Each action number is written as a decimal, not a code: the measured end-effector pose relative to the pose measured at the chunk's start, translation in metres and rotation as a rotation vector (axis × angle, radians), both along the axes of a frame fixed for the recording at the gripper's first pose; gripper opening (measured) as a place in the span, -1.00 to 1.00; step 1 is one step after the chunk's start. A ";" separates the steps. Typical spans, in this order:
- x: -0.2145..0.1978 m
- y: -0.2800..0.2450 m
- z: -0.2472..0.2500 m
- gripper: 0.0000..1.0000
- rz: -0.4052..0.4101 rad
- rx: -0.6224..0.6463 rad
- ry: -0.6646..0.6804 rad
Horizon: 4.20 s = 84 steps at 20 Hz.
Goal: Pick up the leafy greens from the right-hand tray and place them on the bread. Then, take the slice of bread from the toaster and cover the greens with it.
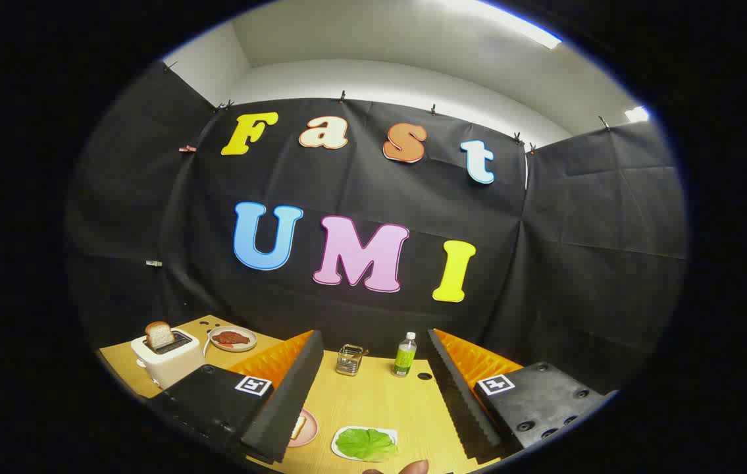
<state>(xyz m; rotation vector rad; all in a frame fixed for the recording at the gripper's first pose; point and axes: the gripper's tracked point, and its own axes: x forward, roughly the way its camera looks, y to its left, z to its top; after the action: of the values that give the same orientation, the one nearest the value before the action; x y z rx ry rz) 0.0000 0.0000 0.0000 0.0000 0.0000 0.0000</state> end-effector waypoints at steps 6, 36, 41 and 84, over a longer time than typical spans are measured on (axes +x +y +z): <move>0.001 0.002 -0.012 0.95 -0.009 -0.025 0.057; 0.035 0.007 -0.307 0.91 0.401 -0.123 0.746; 0.049 0.012 -0.373 0.83 0.462 -0.137 0.909; 0.083 0.198 -0.296 0.95 0.549 -0.033 0.885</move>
<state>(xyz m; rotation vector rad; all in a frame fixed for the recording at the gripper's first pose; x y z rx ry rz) 0.0826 0.1980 -0.2958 -0.0332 0.8851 0.5485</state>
